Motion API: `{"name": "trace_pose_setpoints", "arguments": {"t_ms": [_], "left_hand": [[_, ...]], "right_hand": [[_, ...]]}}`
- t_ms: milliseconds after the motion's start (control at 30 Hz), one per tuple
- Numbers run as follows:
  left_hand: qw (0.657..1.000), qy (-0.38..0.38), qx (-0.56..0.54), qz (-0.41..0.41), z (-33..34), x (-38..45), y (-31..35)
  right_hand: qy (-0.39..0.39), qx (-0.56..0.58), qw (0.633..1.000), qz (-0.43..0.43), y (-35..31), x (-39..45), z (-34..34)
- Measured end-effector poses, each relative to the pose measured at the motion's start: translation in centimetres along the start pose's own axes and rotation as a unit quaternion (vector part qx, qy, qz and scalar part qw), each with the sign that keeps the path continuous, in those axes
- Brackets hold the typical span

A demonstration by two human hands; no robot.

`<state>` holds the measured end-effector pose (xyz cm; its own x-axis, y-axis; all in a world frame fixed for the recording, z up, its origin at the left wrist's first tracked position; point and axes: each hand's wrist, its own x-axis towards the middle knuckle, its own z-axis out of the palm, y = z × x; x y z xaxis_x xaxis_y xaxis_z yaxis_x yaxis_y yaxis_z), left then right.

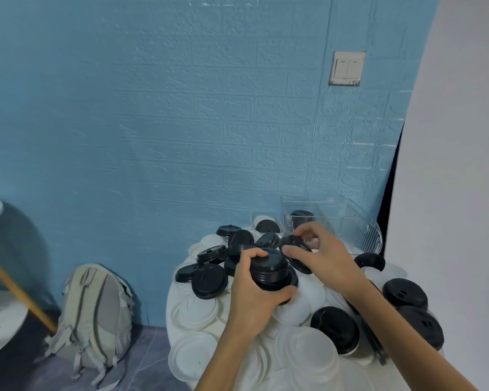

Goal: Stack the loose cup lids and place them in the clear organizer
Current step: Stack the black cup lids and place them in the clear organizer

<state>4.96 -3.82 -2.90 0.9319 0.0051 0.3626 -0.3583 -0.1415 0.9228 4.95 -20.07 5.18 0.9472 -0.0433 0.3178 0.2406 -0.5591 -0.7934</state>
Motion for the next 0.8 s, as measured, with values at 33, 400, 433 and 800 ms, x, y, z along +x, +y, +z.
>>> {"name": "trace_pose_setpoints", "arguments": {"t_ms": [33,400,433,800], "left_hand": [[1.000,0.001,-0.002,0.001,0.1,0.0,0.1],[1.000,-0.022,-0.016,-0.003,-0.1,-0.1,0.7],[1.000,-0.024,-0.019,-0.005,0.0,-0.1,0.8],[0.997,-0.037,-0.065,-0.004,0.6,-0.4,0.9]], "right_hand": [[-0.013,0.002,1.000,-0.007,-0.2,0.0,0.3],[-0.055,0.020,0.998,-0.035,-0.6,0.6,1.1],[-0.059,0.019,0.997,-0.040,-0.7,0.7,1.2],[-0.104,-0.010,0.994,-0.030,-1.1,0.7,2.0]]}}
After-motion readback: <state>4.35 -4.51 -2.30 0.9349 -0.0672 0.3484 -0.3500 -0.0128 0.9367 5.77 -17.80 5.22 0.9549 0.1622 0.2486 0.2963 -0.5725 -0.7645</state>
